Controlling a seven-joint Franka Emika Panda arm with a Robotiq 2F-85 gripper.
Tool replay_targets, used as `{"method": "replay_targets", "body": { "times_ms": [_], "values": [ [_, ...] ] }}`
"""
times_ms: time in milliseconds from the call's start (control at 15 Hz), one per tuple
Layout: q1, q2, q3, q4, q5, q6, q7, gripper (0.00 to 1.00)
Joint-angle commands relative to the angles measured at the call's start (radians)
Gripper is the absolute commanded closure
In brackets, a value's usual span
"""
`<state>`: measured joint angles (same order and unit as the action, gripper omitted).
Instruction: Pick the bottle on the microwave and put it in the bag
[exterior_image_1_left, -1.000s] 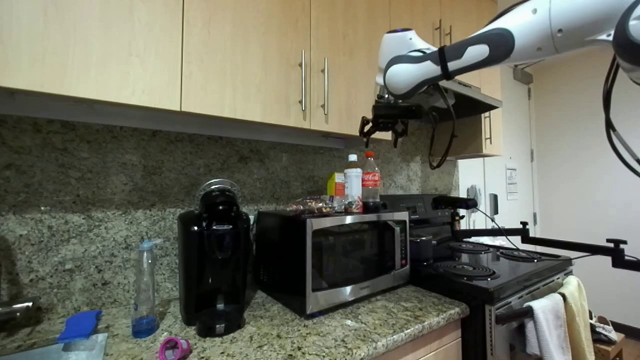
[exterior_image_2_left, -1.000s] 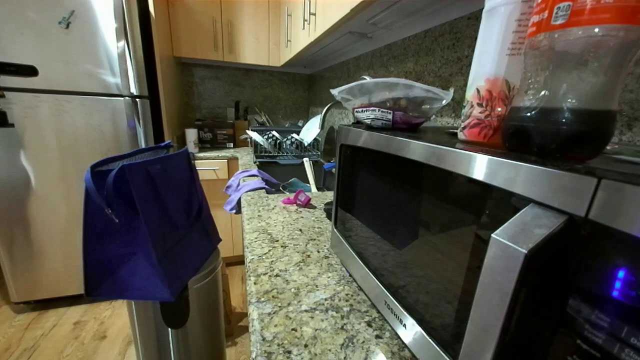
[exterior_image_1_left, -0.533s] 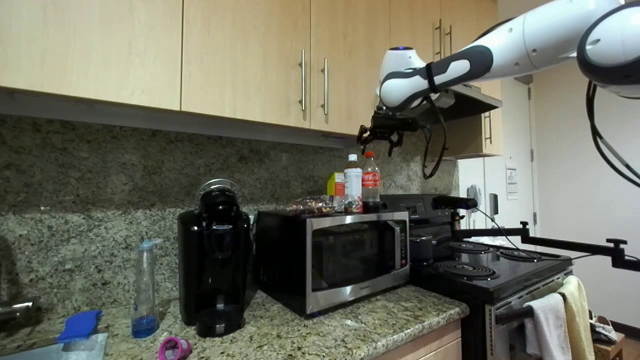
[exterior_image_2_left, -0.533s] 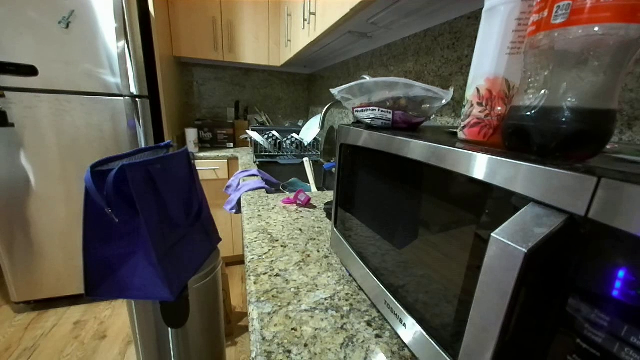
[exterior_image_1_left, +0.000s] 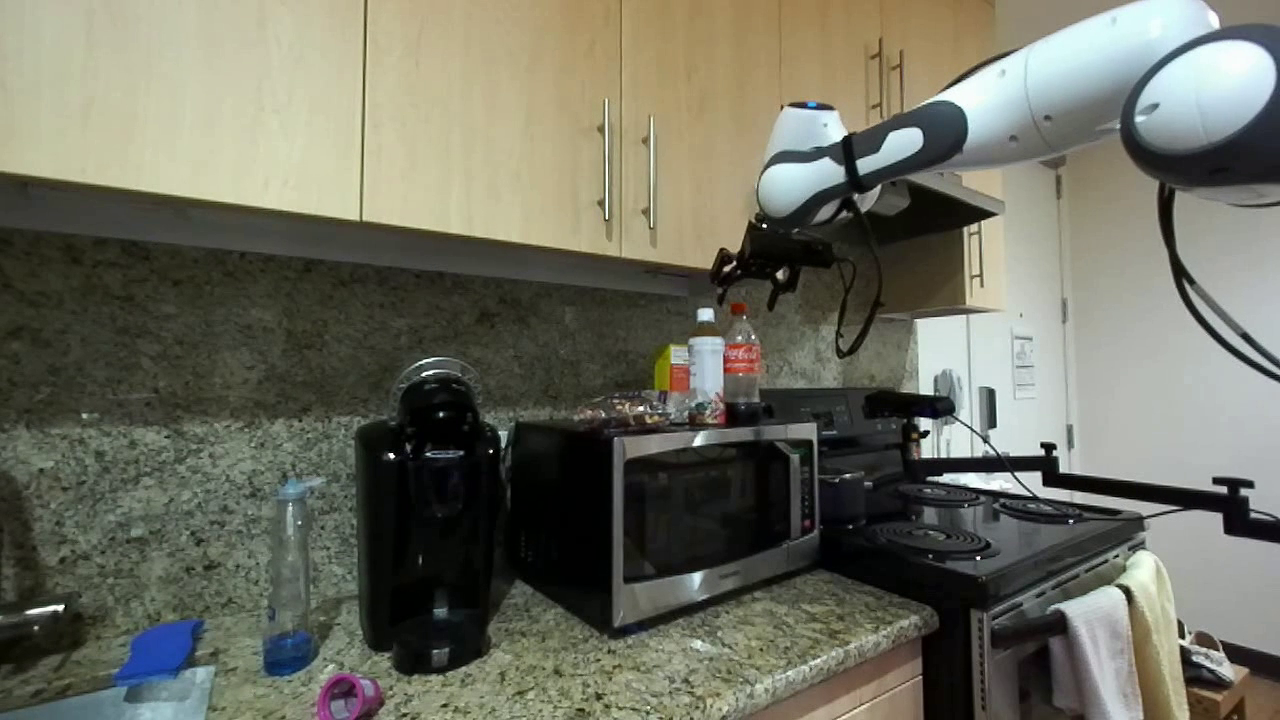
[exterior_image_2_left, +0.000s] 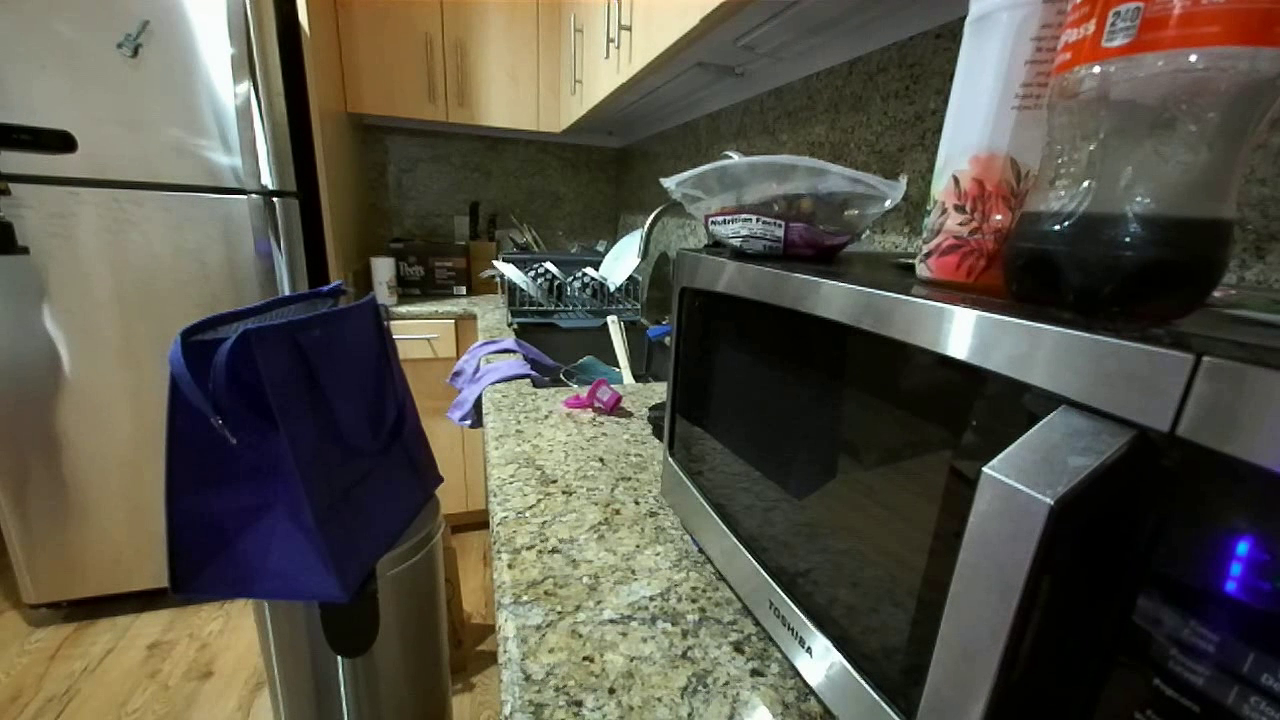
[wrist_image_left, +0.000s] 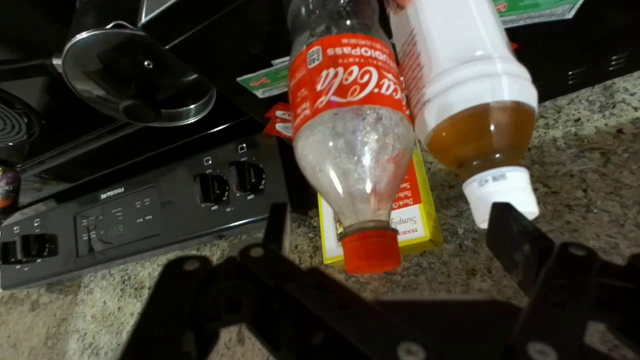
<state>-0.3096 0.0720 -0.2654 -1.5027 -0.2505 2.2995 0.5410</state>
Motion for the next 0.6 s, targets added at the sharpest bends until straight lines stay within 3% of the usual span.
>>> {"method": "replay_targets", "body": {
  "times_ms": [0,533],
  "values": [
    [-0.005,0.006,-0.019,0.024,-0.065,0.012,0.067,0.00],
    [-0.013,0.078,-0.020,0.077,0.071,0.049,-0.014,0.00]
  ]
}}
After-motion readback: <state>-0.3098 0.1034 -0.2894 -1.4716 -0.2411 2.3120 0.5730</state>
